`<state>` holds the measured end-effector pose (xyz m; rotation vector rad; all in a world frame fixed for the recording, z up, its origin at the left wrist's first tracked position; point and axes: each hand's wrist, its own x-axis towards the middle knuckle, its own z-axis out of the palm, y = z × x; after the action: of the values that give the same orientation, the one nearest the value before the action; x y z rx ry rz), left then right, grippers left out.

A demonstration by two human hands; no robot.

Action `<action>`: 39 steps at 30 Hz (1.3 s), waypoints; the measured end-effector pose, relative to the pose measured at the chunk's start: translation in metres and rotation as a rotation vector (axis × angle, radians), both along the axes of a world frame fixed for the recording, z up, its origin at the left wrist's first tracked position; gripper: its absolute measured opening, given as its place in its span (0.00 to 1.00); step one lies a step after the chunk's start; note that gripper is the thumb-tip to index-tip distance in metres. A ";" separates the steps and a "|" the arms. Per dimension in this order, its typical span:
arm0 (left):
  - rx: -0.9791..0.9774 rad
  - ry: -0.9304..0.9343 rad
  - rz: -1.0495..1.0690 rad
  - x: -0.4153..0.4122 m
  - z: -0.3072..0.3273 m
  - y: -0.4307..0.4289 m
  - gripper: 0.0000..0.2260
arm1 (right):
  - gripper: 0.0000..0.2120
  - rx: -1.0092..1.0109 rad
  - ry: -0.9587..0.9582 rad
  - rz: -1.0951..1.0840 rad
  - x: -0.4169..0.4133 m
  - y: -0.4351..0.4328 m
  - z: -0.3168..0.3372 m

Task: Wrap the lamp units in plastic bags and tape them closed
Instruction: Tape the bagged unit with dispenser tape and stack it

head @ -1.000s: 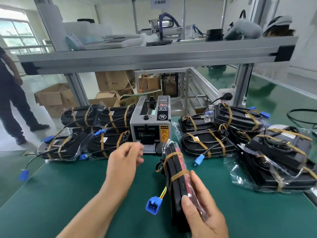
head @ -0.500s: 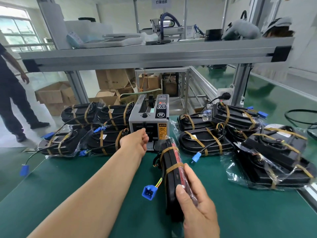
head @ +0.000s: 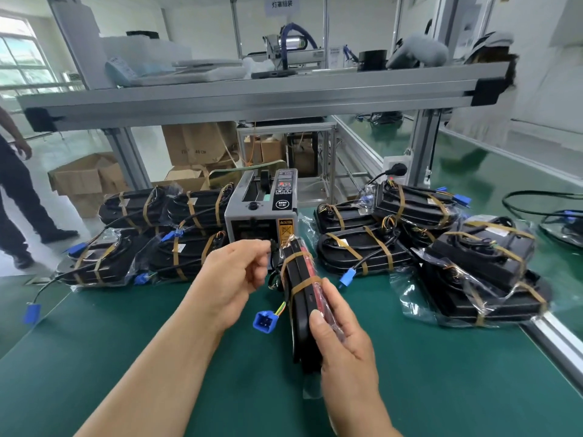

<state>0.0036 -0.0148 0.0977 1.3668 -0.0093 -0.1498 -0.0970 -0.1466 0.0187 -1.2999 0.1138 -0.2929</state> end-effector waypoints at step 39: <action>0.640 -0.280 -0.270 -0.025 -0.007 -0.006 0.09 | 0.20 0.019 -0.065 0.030 0.006 0.004 -0.011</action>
<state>-0.0211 -0.0209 0.0903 2.0146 -0.4113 -0.1954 -0.0908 -0.1422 0.0079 -1.2713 0.0422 -0.3071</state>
